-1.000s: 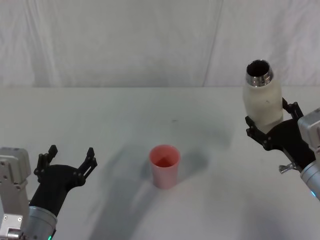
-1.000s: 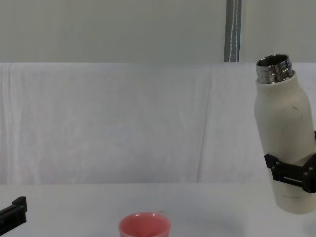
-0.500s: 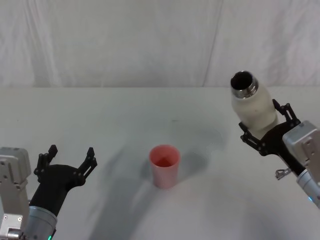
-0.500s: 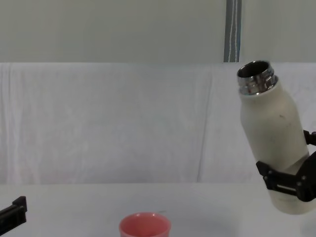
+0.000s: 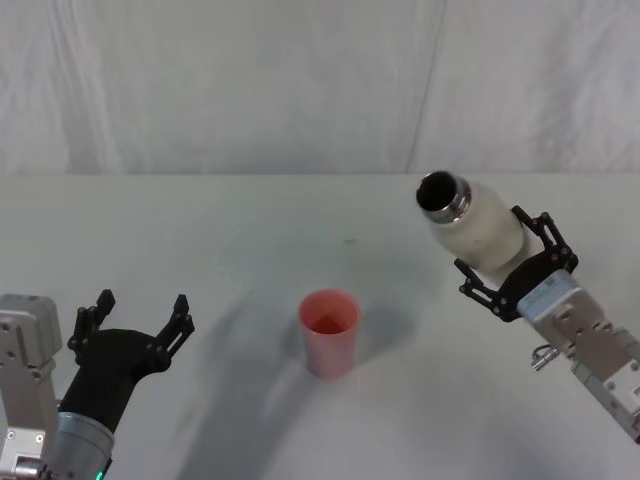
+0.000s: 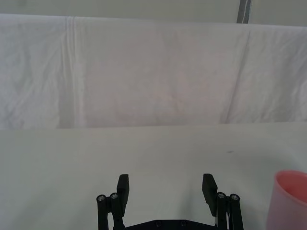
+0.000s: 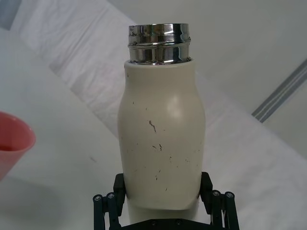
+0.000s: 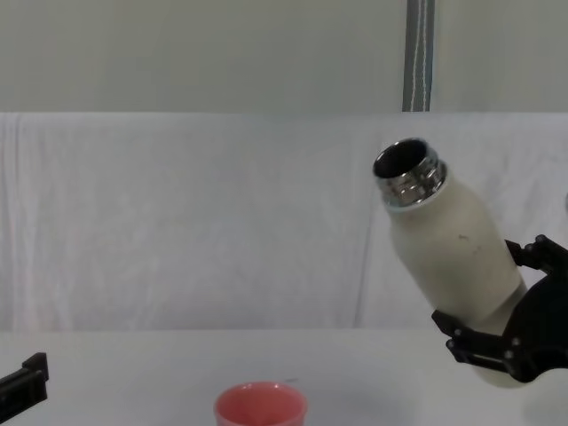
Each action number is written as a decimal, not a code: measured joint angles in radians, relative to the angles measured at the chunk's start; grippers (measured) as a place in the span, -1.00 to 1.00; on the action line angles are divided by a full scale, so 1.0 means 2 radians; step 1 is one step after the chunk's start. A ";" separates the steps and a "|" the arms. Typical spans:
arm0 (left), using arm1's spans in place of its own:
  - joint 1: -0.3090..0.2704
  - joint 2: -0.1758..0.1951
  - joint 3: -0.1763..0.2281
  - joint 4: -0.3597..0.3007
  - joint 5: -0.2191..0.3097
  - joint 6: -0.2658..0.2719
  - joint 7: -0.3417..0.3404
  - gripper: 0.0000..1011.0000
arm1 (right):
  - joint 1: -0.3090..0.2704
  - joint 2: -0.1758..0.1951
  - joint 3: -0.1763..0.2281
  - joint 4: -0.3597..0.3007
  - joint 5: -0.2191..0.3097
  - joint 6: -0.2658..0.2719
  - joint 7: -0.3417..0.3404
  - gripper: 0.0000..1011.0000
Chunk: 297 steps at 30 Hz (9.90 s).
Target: Grasp the thermos with one hand and pour water into the cup lid.
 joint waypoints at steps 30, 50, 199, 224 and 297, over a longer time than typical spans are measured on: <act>0.000 0.000 0.000 0.000 0.000 0.000 0.000 0.98 | 0.025 0.018 -0.045 0.042 -0.117 -0.014 -0.053 0.89; 0.000 0.000 0.000 0.000 0.000 0.000 0.000 0.98 | 0.049 0.030 -0.078 0.072 -0.192 -0.011 -0.099 0.89; 0.000 0.000 0.000 0.000 0.000 0.000 0.000 0.98 | 0.158 0.046 -0.160 0.156 -0.288 0.009 -0.160 0.89; 0.000 0.000 0.000 0.000 0.000 0.000 0.000 0.98 | 0.162 0.045 -0.162 0.162 -0.286 0.008 -0.159 0.89; 0.000 0.000 0.000 0.000 0.000 0.000 0.000 0.98 | 0.125 0.048 -0.142 0.091 -0.220 0.020 -0.080 0.89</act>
